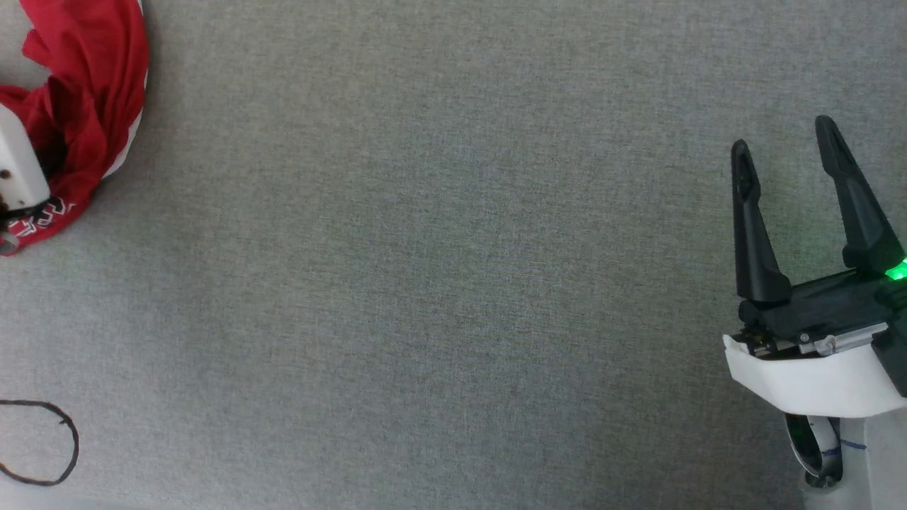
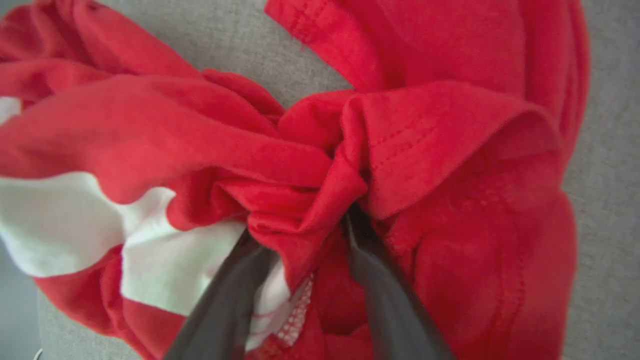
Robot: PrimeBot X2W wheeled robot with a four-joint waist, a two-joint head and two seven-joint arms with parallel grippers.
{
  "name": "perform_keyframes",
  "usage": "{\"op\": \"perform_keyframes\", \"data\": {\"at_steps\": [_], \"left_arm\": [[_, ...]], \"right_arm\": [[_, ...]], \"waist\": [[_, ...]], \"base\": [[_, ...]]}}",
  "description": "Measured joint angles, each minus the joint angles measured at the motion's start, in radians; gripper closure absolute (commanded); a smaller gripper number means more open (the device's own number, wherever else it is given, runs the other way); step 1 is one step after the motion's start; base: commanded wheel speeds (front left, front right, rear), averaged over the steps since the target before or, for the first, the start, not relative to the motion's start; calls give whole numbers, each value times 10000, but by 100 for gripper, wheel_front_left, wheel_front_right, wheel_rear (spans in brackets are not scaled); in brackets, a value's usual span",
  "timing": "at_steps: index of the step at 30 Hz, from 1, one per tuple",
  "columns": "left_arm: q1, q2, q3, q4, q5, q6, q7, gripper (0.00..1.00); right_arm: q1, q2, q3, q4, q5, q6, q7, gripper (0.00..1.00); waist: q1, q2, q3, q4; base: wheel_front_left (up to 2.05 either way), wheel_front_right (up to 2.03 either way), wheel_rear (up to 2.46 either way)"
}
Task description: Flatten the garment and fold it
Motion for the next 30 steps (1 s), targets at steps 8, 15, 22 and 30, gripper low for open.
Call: {"op": "perform_keyframes", "data": {"at_steps": [8,15,22,30], "left_arm": [[182,456,-732,-186,242,-10,-907,100],[-151,784,-1910,-980,662,-12,-1710,100],[-1057,1083,-3237,-2337,723,-12,-1902,100],[-2297,1202,-4796,-3933,713,-13,-1937,100]], "right_arm": [[64,52,19,209,0,0,-2,0],[505,244,-52,399,19,0,-2,0],[807,416,-151,531,130,0,-2,0],[1229,466,-328,596,587,0,-4,0]], "waist": [[0,0,-603,38],[0,0,-1513,117],[-1,0,-2506,162],[-2,0,-3478,-121]], "base": [[0,0,0],[0,0,0],[0,0,0],[0,0,0]]}}
